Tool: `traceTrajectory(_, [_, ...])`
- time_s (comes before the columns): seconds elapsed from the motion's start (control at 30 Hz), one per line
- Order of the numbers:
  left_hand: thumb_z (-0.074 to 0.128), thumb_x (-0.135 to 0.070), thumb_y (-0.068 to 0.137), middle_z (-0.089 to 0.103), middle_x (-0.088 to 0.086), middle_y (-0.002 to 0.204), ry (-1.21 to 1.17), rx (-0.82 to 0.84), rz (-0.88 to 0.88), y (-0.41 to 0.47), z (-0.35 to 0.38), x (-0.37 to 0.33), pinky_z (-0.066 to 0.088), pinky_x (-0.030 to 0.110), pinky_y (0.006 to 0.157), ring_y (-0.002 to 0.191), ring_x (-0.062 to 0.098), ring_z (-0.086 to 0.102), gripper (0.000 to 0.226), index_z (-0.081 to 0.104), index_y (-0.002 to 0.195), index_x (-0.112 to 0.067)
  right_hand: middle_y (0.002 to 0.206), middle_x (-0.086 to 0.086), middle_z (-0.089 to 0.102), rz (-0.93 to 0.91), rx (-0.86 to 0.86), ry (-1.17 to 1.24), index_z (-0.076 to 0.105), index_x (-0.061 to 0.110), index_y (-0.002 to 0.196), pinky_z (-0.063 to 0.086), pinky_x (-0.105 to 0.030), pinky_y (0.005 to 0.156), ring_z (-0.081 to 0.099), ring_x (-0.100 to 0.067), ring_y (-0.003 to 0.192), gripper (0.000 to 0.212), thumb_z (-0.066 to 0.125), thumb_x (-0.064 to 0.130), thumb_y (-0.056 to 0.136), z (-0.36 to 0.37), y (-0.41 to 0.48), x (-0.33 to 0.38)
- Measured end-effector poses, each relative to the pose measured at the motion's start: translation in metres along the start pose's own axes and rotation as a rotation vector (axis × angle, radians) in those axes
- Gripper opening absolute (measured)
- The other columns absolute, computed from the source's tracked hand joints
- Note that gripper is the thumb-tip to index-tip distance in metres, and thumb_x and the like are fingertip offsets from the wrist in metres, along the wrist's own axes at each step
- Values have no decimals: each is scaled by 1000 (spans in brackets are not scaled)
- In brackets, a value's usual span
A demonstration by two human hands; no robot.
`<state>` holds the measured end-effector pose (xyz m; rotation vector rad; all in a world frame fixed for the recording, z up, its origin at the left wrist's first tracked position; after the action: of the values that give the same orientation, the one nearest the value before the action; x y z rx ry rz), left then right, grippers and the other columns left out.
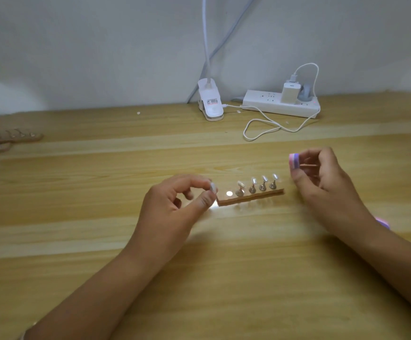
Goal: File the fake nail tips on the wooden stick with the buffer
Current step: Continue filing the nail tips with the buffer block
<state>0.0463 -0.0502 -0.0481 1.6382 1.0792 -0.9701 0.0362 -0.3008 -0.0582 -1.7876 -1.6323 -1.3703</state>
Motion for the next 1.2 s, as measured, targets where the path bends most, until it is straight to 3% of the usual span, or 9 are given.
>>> traceTrajectory(0.07, [75,-31,78,67,-16,89,62,-80,-7,2,-1,1,34,12,64,75,-6,50,7,78,84,-31,106,3,66,72,63,73,50,27,105,46,-13,83,65,-6,97,16,58,38,97,5,2,-4])
traceTrajectory(0.17, [77,-24,80,64,-23,71,90,-130,-6,5,-2,4,31,14,59,62,0,40,7,79,85,-28,110,1,68,38,139,138,49,31,101,49,-28,93,66,-13,103,22,55,48,88,13,-3,0])
traceTrajectory(0.3, [79,-20,78,69,-20,70,137,-139,-32,7,-2,9,33,14,54,58,4,34,8,79,82,-27,98,8,69,-42,197,159,49,28,103,50,-25,89,66,-11,96,19,54,41,90,21,-13,7])
traceTrajectory(0.43, [80,-17,77,70,-22,70,184,-101,-47,8,-2,14,33,11,54,56,3,36,12,78,77,-29,99,19,66,-99,226,120,50,23,105,47,-11,82,65,-1,90,10,58,18,101,23,-19,9])
traceTrajectory(0.73, [80,-10,77,66,-26,64,235,-56,-38,7,2,11,33,4,53,55,-12,49,15,78,75,-25,99,22,66,-111,244,89,50,22,104,44,-6,79,65,1,89,9,56,16,102,23,-22,15])
traceTrajectory(0.83, [79,-17,78,66,-20,69,359,-45,-1,6,1,8,30,9,57,63,-12,47,12,76,77,-28,99,22,65,-118,247,85,50,22,105,44,-6,79,65,1,90,10,56,15,102,22,-23,15])
traceTrajectory(1.03, [79,-30,72,63,-12,83,557,-13,27,5,4,3,38,32,79,85,10,51,20,74,91,-29,95,24,67,-113,257,107,51,24,104,45,-6,79,65,2,88,14,58,13,100,22,-22,12])
traceTrajectory(1.1, [79,-28,73,63,-11,84,581,-5,28,5,3,2,40,33,81,88,12,53,19,74,91,-28,98,19,68,-107,257,132,51,26,102,46,-8,81,66,1,89,13,59,16,100,22,-22,12])
traceTrajectory(1.2, [76,-22,76,62,-13,81,551,0,14,5,1,3,34,27,74,79,1,48,16,75,90,-29,98,16,68,-98,267,154,52,28,101,48,-9,82,67,0,90,13,59,17,99,22,-22,12])
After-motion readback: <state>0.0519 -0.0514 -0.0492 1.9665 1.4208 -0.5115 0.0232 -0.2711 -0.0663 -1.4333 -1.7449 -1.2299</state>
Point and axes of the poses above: each hand's wrist, its own y-axis towards the middle knuckle, its own z-axis out of the palm, x = y × z, the point moved 1 cm from there along y, towards the middle knuckle
